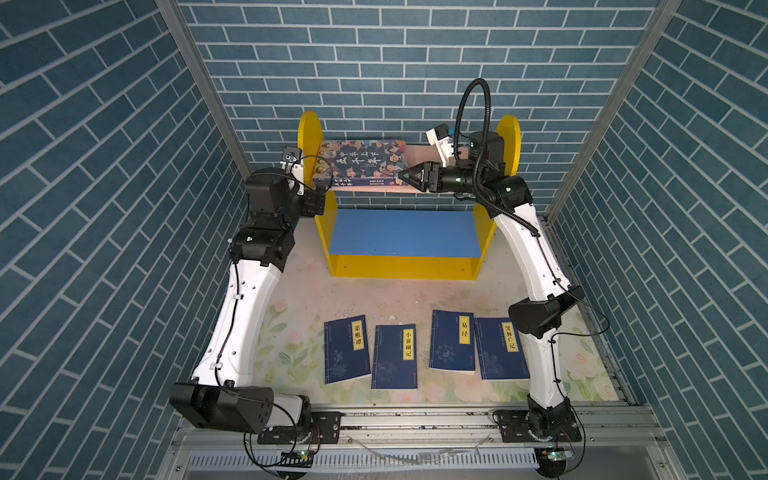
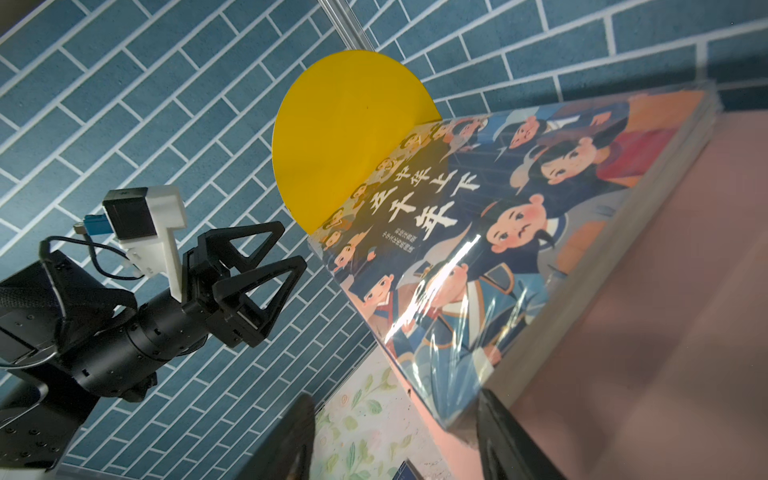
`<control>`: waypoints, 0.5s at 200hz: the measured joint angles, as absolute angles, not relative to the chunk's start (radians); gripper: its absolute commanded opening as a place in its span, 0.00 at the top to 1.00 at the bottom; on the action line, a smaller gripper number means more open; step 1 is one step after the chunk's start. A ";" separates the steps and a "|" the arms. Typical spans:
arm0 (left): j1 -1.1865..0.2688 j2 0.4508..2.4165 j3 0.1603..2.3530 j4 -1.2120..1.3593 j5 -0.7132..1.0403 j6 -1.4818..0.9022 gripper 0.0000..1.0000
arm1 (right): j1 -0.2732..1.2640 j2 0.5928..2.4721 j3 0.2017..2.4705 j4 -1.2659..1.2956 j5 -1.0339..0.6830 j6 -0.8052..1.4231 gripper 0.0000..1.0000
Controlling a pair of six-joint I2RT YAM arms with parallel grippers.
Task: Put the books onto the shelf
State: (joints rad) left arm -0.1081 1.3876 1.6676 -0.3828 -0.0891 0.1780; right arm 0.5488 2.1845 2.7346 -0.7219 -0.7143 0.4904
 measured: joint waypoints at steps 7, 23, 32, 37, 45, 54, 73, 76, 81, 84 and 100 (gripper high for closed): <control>-0.108 1.388 1.668 -0.383 -0.094 0.180 0.08 | 0.555 2.185 2.732 -0.735 -0.716 0.491 0.38; -0.108 1.388 1.668 -0.382 -0.102 0.182 0.08 | 0.567 2.184 2.729 -0.740 -0.714 0.490 0.38; -0.108 1.388 1.668 -0.383 -0.107 0.184 0.08 | 0.569 2.180 2.725 -0.742 -0.711 0.490 0.38; -0.108 1.388 1.668 -0.383 -0.109 0.184 0.08 | 0.569 2.178 2.723 -0.744 -0.709 0.490 0.38; -0.108 1.388 1.668 -0.384 -0.109 0.185 0.08 | 0.569 2.177 2.723 -0.749 -0.705 0.490 0.38; -0.106 1.387 1.670 -0.388 -0.110 0.186 0.08 | 0.569 2.174 2.720 -0.752 -0.700 0.490 0.38; -0.101 1.387 1.691 -0.413 -0.109 0.187 0.07 | 0.573 2.165 2.711 -0.754 -0.682 0.490 0.38; -0.098 1.387 1.699 -0.421 -0.107 0.187 0.07 | 0.574 2.164 2.710 -0.756 -0.677 0.490 0.38; -0.095 1.387 1.710 -0.430 -0.106 0.188 0.07 | 0.575 2.160 2.708 -0.758 -0.667 0.490 0.38; -0.093 1.387 1.719 -0.437 -0.103 0.188 0.07 | 0.575 2.159 2.706 -0.759 -0.662 0.490 0.38; -0.075 1.383 1.768 -0.469 -0.089 0.187 0.05 | 0.576 2.145 2.695 -0.767 -0.625 0.490 0.38</control>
